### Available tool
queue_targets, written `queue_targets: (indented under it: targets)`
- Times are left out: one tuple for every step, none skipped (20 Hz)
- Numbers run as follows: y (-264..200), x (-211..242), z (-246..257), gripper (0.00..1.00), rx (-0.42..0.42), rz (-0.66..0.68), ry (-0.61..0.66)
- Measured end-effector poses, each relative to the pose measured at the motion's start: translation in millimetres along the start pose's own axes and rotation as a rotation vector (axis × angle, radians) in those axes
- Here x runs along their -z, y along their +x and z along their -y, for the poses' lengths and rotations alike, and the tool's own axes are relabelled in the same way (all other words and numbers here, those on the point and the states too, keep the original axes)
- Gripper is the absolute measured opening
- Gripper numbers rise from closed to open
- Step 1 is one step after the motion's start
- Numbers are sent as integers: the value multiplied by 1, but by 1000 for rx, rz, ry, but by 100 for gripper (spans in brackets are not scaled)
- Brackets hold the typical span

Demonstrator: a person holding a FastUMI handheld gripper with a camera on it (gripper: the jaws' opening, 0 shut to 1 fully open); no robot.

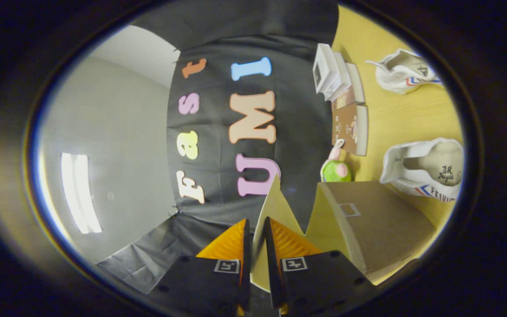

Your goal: Open the storage box then place both shoes into the box .Put the left shoe in first, then the right shoe, with the right side of both shoes facing outward in a uniform manner.

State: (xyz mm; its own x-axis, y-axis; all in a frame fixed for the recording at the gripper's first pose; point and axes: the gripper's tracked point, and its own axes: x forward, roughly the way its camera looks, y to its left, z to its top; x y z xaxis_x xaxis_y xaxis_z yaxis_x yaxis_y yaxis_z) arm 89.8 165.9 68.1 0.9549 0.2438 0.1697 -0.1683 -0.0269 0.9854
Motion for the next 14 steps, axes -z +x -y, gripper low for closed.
queue_targets:
  targets:
    - [4,7,-12,21,-17,-16,-24]
    - [8,16,-23,22,-35,-32,-38]
    - [14,26,-32,23,-53,-53,-45]
    - [15,36,-45,24,-75,-77,-50]
    - [20,46,-53,25,-85,-94,-57]
    - [23,57,-61,26,-94,-117,-70]
    - [27,69,-67,26,-103,-139,-83]
    - [28,81,-73,27,-111,-162,-97]
    - [30,93,-77,27,-116,-184,-110]
    - [31,106,-80,27,-122,-207,-120]
    - [34,120,-82,27,-126,-236,-126]
    - [36,139,-87,27,-129,-275,-135]
    - [39,157,-88,27,-127,-314,-154]
    - [41,176,-88,27,-127,-358,-178]
